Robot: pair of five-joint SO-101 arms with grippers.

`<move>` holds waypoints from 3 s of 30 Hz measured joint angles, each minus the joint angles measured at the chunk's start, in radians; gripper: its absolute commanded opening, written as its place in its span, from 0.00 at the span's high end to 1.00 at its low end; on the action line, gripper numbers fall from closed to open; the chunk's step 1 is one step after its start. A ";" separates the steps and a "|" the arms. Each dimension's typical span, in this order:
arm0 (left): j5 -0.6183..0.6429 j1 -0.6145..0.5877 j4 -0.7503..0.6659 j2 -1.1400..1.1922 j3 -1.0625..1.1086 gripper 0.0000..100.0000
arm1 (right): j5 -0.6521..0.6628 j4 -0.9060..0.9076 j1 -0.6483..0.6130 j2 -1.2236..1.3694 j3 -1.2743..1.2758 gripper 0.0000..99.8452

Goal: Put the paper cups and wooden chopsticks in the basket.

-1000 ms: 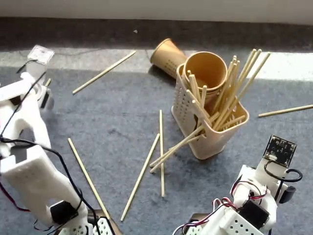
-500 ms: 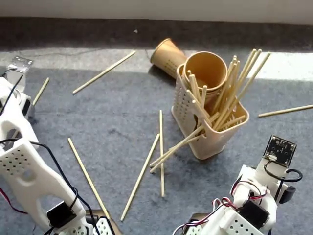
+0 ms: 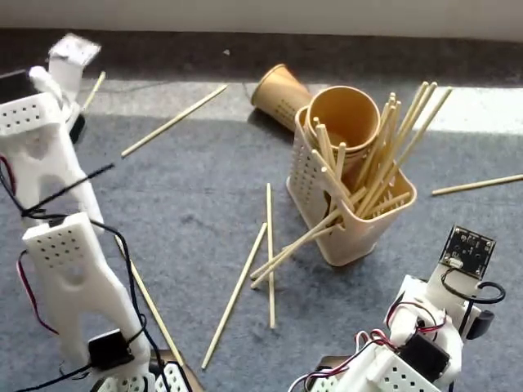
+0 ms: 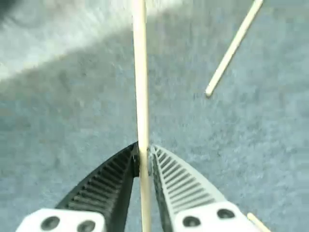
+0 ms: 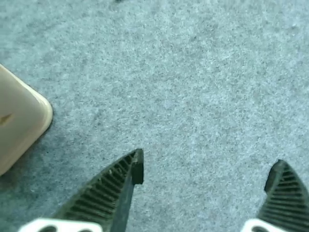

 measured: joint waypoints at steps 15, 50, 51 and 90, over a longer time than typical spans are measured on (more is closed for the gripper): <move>0.399 1.096 -0.164 -0.377 -0.417 1.00 | 0.000 0.000 0.000 0.000 0.000 0.62; 0.718 0.522 -0.296 -0.169 -0.358 0.84 | 0.000 0.000 -0.002 0.000 0.000 0.62; 0.709 0.451 -0.296 -0.141 -0.321 0.84 | 0.000 0.000 -0.002 0.000 0.000 0.62; 0.195 0.221 -0.189 0.330 -0.408 0.99 | 0.000 0.000 -0.003 0.000 0.000 0.62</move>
